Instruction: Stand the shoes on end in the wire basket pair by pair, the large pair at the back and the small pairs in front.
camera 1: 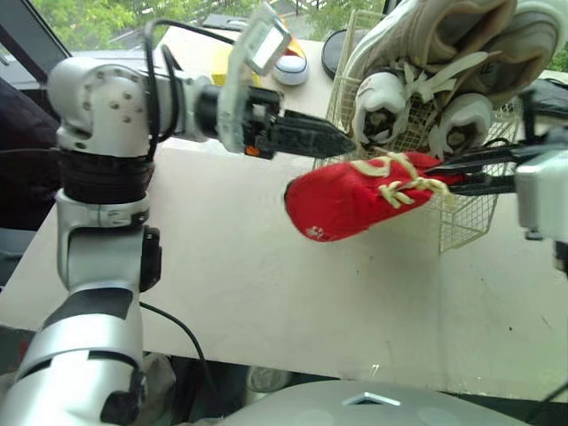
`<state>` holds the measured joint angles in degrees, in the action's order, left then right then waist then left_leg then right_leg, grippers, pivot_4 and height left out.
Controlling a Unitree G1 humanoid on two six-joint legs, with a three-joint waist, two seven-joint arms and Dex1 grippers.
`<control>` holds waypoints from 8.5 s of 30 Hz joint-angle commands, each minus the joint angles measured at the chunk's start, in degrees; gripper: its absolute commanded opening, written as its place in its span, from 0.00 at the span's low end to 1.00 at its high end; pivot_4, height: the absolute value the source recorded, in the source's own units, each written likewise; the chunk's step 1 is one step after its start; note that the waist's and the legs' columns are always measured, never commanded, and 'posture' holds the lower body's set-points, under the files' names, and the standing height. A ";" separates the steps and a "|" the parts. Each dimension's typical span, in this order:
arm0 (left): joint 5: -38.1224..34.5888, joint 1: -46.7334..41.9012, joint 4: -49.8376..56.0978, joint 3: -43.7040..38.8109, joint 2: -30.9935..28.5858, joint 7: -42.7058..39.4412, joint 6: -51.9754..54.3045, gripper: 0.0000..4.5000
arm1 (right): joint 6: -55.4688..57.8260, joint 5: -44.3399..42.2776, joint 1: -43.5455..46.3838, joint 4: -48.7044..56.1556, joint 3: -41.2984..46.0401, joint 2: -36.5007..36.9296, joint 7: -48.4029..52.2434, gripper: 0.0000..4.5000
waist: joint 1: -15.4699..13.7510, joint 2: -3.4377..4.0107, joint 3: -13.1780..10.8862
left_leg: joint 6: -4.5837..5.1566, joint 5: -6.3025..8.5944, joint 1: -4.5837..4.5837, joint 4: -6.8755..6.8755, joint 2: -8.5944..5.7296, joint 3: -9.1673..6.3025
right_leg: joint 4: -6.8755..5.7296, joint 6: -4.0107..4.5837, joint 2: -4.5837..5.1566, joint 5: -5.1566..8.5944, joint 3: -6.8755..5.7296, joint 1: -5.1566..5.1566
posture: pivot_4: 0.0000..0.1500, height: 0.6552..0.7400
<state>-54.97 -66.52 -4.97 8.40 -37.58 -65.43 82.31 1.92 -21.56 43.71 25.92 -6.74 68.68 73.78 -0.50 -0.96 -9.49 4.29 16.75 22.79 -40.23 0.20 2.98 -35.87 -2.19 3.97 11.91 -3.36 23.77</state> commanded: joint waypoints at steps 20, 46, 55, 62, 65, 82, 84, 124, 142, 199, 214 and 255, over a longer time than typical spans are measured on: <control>-0.20 9.99 9.47 -14.24 2.72 7.23 -4.86 0.15 | 28.78 -5.02 -4.37 4.43 9.18 -8.52 -5.66 0.67 | -0.41 0.06 -0.03 | -0.04 -0.02 0.07 0.02 0.02 -0.15 | -0.02 -0.15 0.14 -0.12 -0.18 0.00 | 1.00 1.00; 5.72 25.56 26.53 -10.55 9.03 15.46 -31.07 0.14 | 49.38 -75.48 -16.26 12.64 15.58 -27.81 -81.51 0.00 | -0.37 0.22 0.04 | -0.25 -0.17 0.03 0.15 0.04 -0.22 | 0.04 0.32 0.12 -0.22 -0.41 -0.08 | 1.00 1.00; 1.24 26.49 25.72 -12.49 8.33 15.44 -28.69 0.64 | 46.27 -72.85 -18.84 16.25 17.01 -24.00 -81.70 0.00 | -0.37 0.21 0.04 | -0.18 -0.13 0.03 0.15 0.06 -0.22 | 0.05 0.29 0.06 -0.20 -0.40 -0.08 | 1.00 1.00; -6.65 29.71 27.55 -16.67 2.32 14.09 -22.89 0.99 | 42.25 -69.36 -33.78 24.16 33.82 -18.72 -74.09 0.00 | -0.46 0.20 0.04 | -0.15 -0.11 0.07 0.15 0.07 -0.24 | 0.10 0.09 0.04 -0.27 -0.40 -0.09 | 1.00 1.00; -7.29 33.04 30.25 -16.36 -1.08 12.14 -22.95 0.99 | 41.89 -66.70 -43.18 25.87 45.85 -16.67 -70.55 0.00 | -0.52 0.20 0.05 | -0.15 -0.10 0.07 0.16 0.08 -0.24 | 0.13 0.06 0.05 -0.25 -0.41 -0.10 | 1.00 1.00; 1.70 38.52 32.94 -11.12 -2.09 8.75 -34.09 0.99 | 36.41 -37.87 -55.70 30.89 41.64 -23.28 -72.93 0.00 | -0.49 0.20 0.05 | -0.21 -0.12 0.01 0.18 0.12 -0.21 | 0.14 0.31 0.07 -0.10 -0.34 -0.09 | 1.00 1.00; 1.80 38.68 33.04 -10.96 -1.75 9.18 -34.47 0.99 | 35.03 -30.22 -57.75 31.47 35.40 -25.86 -73.09 0.00 | -0.47 0.22 0.05 | -0.21 -0.12 0.01 0.20 0.12 -0.22 | 0.14 0.30 0.06 -0.09 -0.34 -0.07 | 1.00 1.00; 3.54 40.82 32.28 -9.31 -1.03 10.19 -36.10 1.00 | 17.82 -9.62 -79.93 28.38 34.44 -36.24 -48.35 0.42 | -0.19 0.80 -0.14 | 0.04 -0.10 0.05 0.24 -1.06 -2.69 | 0.23 -0.31 0.84 0.30 -2.32 -1.06 | 1.00 1.00; 5.03 39.41 27.24 -8.94 -0.01 9.29 -37.41 1.00 | 21.66 -34.58 -84.10 31.47 52.79 -36.25 -50.34 0.42 | -1.85 0.89 -0.21 | -0.54 -2.40 -1.04 3.27 -9.12 -12.96 | -0.75 -1.18 0.93 2.30 1.60 -1.13 | 1.00 1.00; 18.10 47.96 -32.16 -35.83 -37.00 2.80 -37.28 1.00 | 24.90 -34.06 -29.67 19.84 15.21 -12.40 -32.77 0.42 | -0.44 -1.96 0.55 | -1.28 0.57 -1.88 1.73 0.79 1.36 | 0.55 1.09 0.05 -1.76 0.68 1.96 | 1.00 1.00; 20.58 60.01 -34.05 -52.27 -39.26 -1.11 -36.85 1.00 | 38.30 -41.00 -7.05 7.16 7.87 -16.62 -22.53 0.97 | -0.15 -1.81 0.42 | -1.31 0.59 -1.46 1.70 0.81 0.98 | 0.94 1.33 0.53 -1.96 -0.68 1.94 | 1.00 1.00; 3.62 35.30 21.92 -47.42 3.28 20.74 -18.72 0.09 | 37.18 -41.32 -23.01 15.82 24.39 -17.65 -31.54 1.00 | -1.80 -1.16 0.84 | -0.62 0.94 -0.36 -0.20 0.37 -0.19 | 0.97 0.38 1.42 -2.57 -1.95 1.41 | 1.00 1.00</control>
<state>-42.44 -28.36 -0.41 -36.06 -39.31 -54.52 63.53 42.69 -64.20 21.63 40.51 14.28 51.67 42.20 -2.30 -2.12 -8.65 3.66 17.69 22.46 -40.43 0.56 2.77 -34.83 -1.85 5.38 9.30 -5.36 25.17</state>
